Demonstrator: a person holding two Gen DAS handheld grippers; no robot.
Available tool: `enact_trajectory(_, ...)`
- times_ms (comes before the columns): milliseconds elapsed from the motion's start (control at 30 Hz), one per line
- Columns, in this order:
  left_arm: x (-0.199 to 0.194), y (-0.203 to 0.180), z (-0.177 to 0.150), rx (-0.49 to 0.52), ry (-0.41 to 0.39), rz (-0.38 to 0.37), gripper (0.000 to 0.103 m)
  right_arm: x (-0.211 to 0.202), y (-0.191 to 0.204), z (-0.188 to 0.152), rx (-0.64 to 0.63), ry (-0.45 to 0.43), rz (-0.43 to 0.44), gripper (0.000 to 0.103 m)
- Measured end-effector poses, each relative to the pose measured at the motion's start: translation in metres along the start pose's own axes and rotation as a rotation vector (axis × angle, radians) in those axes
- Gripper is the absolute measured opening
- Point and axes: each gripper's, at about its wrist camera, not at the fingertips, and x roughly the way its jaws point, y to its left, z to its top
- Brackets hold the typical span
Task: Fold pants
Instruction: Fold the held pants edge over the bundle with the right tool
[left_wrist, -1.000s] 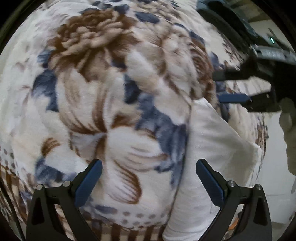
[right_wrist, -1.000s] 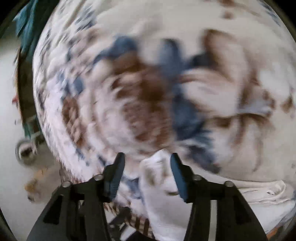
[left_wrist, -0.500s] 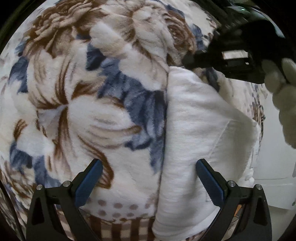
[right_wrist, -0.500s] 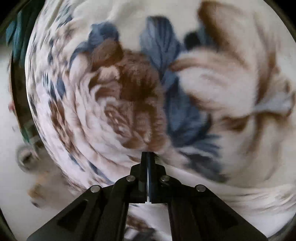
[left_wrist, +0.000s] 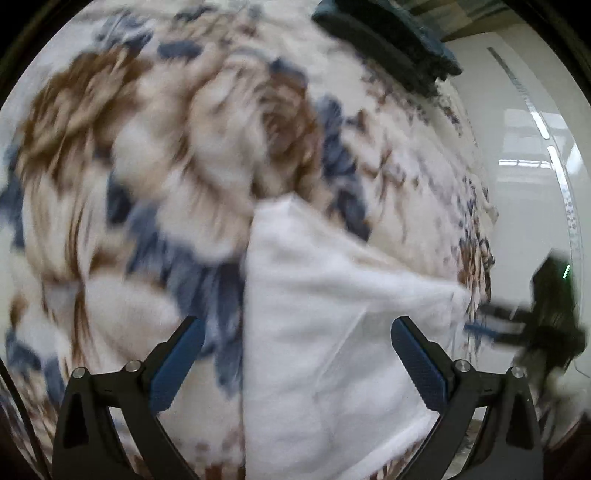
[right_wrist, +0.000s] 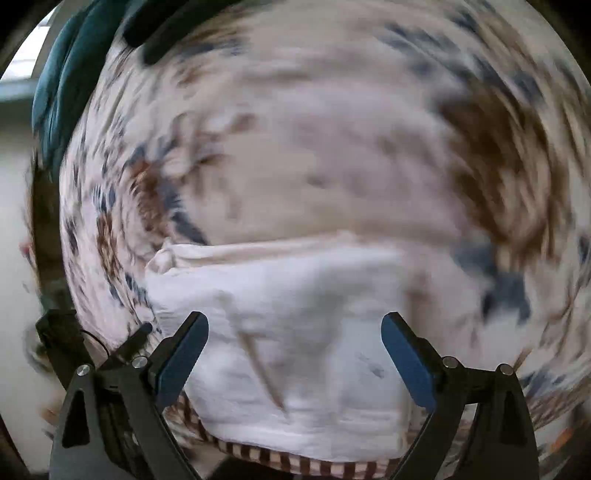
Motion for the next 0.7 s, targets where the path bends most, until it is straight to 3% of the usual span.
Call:
enact_trajectory(100,0.019,-0.01,0.024,0.081,-0.013,0.085,0.101,0.014,-0.018,-0.005,-0.018,-0.035,0.007,0.097)
enact_trajectory(167,0.031,-0.009,0.034,0.112,0.025,0.113,0.094,0.024,-0.022,-0.005,-0.039,-0.042,0.078,0.097)
enact_trajectory(200,0.035,-0.008,0.036,0.125,0.037,0.146,0.091,0.027,-0.022,-0.005,-0.058,-0.042,0.145,0.091)
enact_trajectory(233,0.042,-0.012,0.041,0.141,0.035,0.179,0.091,0.028,-0.018,-0.006,-0.089,-0.047,0.183,0.063)
enact_trajectory(267,0.042,-0.013,0.041,0.151,0.033,0.193,0.091,0.031,-0.013,-0.007,-0.114,-0.056,0.166,0.051)
enact_trajectory(333,0.044,-0.016,0.046,0.156,0.019,0.228,0.091,0.03,-0.009,-0.006,-0.151,-0.096,0.054,0.008)
enact_trajectory(433,0.032,-0.016,0.053,0.115,-0.015,0.235,0.091,0.034,-0.039,-0.001,-0.014,-0.069,0.083,0.008)
enact_trajectory(567,0.007,-0.01,0.048,0.075,-0.046,0.212,0.093,0.035,-0.037,-0.006,-0.053,-0.004,0.193,0.012)
enact_trajectory(600,0.0,-0.008,0.043,0.061,-0.046,0.183,0.093,0.035,-0.037,-0.007,-0.064,0.024,0.207,0.027)
enact_trajectory(633,-0.004,-0.007,0.038,0.045,-0.045,0.149,0.093,0.035,-0.037,-0.009,-0.073,0.035,0.202,0.066)
enact_trajectory(667,-0.006,-0.006,0.032,0.028,-0.037,0.111,0.093,0.035,-0.038,-0.012,-0.096,0.04,0.197,0.086)
enact_trajectory(700,-0.007,-0.004,0.024,0.011,-0.02,0.071,0.095,0.04,-0.037,-0.015,-0.109,0.054,0.217,0.097)
